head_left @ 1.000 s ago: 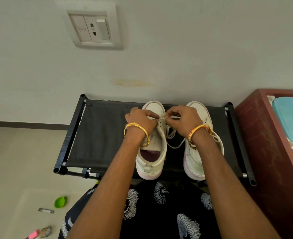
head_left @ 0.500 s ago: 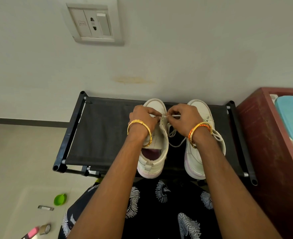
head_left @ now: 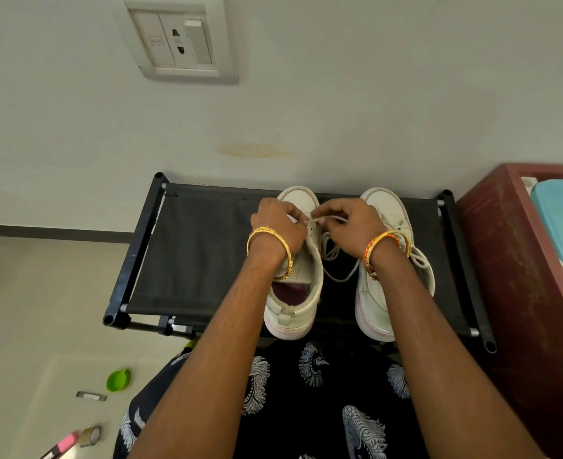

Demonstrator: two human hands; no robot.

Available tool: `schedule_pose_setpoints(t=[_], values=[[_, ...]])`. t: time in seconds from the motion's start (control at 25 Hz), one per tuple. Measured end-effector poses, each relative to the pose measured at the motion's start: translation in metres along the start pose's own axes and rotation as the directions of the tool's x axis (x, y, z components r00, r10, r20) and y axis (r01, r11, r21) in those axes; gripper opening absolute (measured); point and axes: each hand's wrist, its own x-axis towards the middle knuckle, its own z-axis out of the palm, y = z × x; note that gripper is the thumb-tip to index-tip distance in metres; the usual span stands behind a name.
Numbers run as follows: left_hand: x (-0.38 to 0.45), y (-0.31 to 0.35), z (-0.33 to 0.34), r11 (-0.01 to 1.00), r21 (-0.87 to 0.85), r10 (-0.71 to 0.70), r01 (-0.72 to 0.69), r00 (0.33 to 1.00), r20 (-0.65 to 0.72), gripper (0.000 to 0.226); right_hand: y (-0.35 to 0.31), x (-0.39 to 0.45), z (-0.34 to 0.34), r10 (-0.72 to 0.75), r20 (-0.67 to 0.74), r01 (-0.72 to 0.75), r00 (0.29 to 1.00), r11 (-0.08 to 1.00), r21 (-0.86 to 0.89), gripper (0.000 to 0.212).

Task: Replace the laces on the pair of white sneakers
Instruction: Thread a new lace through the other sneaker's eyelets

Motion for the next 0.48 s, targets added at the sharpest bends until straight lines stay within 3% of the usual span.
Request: schedule_pose_setpoints(t=[0.08,0.2,0.28,0.36,0.44,0.48], values=[[-0.001,-0.001,-0.01,0.997,-0.08,-0.011,0.01,1.0,-0.016,0.007,0.003,0.001,0.002,0.012,-0.003,-0.012,1.0,1.0,0.003,0.026],[-0.002,-0.004,-0.033,0.908,-0.401,-0.15,0.121,0.988,-0.042,0.009,0.003,0.002,0.004,0.013,-0.066,-0.011,0.998,0.999,0.039,0.029],[-0.002,-0.005,-0.046,0.822,-0.565,-0.208,0.073,0.962,-0.177,0.007,0.001,0.001,0.003,-0.001,-0.112,0.014,0.994,0.993,0.113,0.025],[-0.003,-0.003,-0.06,0.652,-0.756,-0.292,-0.052,0.903,-0.314,0.007,-0.005,-0.002,0.002,-0.021,-0.14,0.05,0.99,0.977,0.206,0.018],[-0.003,-0.003,-0.069,0.446,-0.887,-0.283,-0.115,0.923,-0.262,0.011,-0.016,-0.007,0.003,-0.084,-0.162,0.128,0.983,0.95,0.285,0.023],[-0.005,-0.002,-0.07,0.412,-0.906,-0.217,-0.094,0.956,-0.197,0.014,-0.023,-0.01,0.005,-0.133,-0.171,0.183,0.976,0.93,0.32,0.029]])
